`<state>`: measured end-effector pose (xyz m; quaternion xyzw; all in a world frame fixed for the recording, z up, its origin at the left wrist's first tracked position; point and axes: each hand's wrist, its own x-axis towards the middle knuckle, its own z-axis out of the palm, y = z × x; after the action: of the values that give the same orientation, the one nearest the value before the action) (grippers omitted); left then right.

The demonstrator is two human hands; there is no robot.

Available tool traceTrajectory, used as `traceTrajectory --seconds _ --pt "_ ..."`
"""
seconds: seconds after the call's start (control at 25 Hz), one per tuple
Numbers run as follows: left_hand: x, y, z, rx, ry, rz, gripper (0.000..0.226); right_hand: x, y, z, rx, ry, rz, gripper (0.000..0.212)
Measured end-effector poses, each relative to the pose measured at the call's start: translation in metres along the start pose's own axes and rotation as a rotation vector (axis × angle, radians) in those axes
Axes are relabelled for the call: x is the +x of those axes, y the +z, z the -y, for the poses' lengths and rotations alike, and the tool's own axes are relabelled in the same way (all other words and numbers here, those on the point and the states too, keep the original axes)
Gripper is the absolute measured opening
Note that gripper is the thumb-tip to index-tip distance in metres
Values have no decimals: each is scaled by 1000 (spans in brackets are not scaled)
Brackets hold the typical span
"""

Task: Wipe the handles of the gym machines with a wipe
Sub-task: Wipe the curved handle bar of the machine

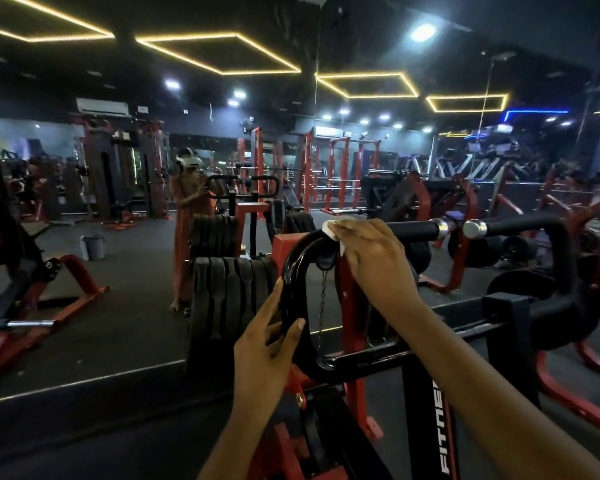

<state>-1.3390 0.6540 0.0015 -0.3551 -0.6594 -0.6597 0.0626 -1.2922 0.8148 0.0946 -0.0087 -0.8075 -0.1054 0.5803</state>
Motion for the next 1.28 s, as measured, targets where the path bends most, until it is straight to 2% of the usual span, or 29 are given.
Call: traceTrajectory --seconds 0.08,0.2,0.32,0.44,0.56,0.64,0.68,0.8,1.08,1.2,1.28 --pt "15 -4 -12 40 41 28 60 4 -2 16 48 22 30 35" --pt "51 -6 -33 205 189 93 57 -1 5 27 60 -56 95 32" --pt "75 -5 -42 351 321 129 48 -4 3 0 51 60 92 36" --pt "79 -4 -39 362 310 118 48 -11 -11 -38 -52 193 -15 31" --pt "80 -5 -35 366 330 114 47 -3 -5 -21 51 336 -21 30" --pt "82 -6 -36 377 330 124 47 5 12 15 211 284 30 24" --pt "82 -6 -37 379 330 130 46 3 21 29 244 210 1 25" --pt "81 -9 -41 400 346 143 46 -8 21 15 205 127 -50 30" --pt "97 1 -60 462 455 260 45 -31 -2 -76 -35 462 -121 28" --pt "99 3 -59 451 421 250 44 -28 -6 -79 42 630 -153 32" --pt "99 3 -59 437 412 253 45 -18 -2 -48 125 509 -156 26"
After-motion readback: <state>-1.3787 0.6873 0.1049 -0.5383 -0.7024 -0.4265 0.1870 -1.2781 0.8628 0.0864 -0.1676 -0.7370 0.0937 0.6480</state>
